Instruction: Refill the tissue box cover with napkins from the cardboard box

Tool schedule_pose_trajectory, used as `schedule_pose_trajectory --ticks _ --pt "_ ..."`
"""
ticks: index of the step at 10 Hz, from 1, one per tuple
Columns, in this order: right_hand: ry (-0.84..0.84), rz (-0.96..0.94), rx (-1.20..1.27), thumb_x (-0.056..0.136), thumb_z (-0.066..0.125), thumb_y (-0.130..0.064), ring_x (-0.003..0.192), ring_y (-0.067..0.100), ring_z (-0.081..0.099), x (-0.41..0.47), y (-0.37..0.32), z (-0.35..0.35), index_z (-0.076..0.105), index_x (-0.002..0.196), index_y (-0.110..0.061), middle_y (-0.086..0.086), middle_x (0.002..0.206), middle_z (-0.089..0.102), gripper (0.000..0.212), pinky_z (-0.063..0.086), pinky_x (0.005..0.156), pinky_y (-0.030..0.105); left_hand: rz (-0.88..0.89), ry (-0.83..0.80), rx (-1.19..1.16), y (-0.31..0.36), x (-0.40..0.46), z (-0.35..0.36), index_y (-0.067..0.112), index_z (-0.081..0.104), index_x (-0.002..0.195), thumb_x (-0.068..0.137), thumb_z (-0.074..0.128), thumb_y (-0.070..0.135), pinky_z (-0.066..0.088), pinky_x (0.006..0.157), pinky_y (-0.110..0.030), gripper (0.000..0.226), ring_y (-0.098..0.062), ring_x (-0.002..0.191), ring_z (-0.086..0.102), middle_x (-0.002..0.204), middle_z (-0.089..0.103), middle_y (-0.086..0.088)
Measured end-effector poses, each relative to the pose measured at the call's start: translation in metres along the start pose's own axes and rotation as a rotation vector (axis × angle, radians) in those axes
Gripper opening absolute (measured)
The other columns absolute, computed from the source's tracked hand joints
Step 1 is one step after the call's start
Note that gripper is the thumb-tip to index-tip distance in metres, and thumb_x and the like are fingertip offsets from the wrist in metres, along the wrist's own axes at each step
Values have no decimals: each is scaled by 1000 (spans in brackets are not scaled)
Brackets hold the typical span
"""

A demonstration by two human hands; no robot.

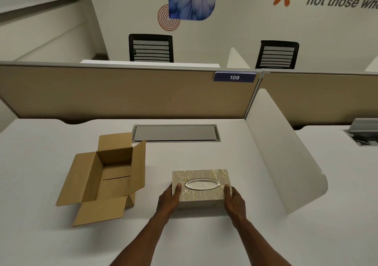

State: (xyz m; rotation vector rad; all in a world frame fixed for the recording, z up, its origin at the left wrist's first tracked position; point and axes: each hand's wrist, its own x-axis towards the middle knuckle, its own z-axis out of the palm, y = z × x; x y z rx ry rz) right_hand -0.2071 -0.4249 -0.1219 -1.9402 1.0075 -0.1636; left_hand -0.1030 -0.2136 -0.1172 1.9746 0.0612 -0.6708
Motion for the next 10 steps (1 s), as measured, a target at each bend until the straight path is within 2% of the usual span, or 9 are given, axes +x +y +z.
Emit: schedule_pose_trajectory --ticks 1,3,4,6,7,8,9,10 --pt "5 -11 -19 107 35 -47 125 38 59 -5 1 -1 60 137 -12 15 134 66 52 46 106 44 1 -9 9 0 -1 -2 28 39 148 96 38 62 39 112 -41 62 -28 136 44 150 46 -2" --pt "-37 -36 -41 107 35 -46 122 36 60 -9 -4 -10 62 133 -12 15 130 68 50 45 99 38 20 5 46 -2 -4 -1 26 39 148 97 36 59 40 111 -45 61 -29 134 46 149 48 -4" --pt "-39 -51 -63 107 34 -45 120 37 61 -9 -1 -11 63 130 -11 16 127 69 50 44 93 36 33 -3 93 -1 -8 -1 25 37 149 100 33 55 42 109 -42 57 -30 132 47 148 49 -6" --pt "-29 -74 -53 104 32 -53 112 37 64 -11 3 -9 66 118 -13 13 115 73 54 50 93 41 64 -42 117 -5 -9 -8 27 40 147 100 35 53 39 112 -42 54 -26 133 48 148 49 -2" --pt "7 -56 -101 104 36 -52 119 37 62 -10 3 -8 61 132 -11 16 125 70 55 47 98 40 69 -2 163 -3 -8 -8 21 39 148 100 39 51 40 111 -42 57 -27 134 47 149 49 -6" --pt "150 -106 -242 101 44 -52 128 38 54 -8 3 -9 48 145 -10 21 136 60 61 45 104 44 81 110 321 4 -7 -7 14 28 153 99 44 48 37 114 -41 65 -29 139 40 154 40 -10" --pt "271 -317 -368 99 53 -48 131 35 49 -13 -8 -13 44 149 -11 18 140 55 63 45 104 47 267 256 503 17 -19 -5 16 19 155 99 45 46 35 113 -38 68 -25 144 31 158 31 -7" --pt "274 -509 -460 97 51 -52 141 31 41 -6 -22 -12 37 154 -14 14 151 49 69 41 111 46 446 277 562 29 -21 -1 21 12 156 99 42 49 29 118 -39 71 -23 150 17 164 17 -4"
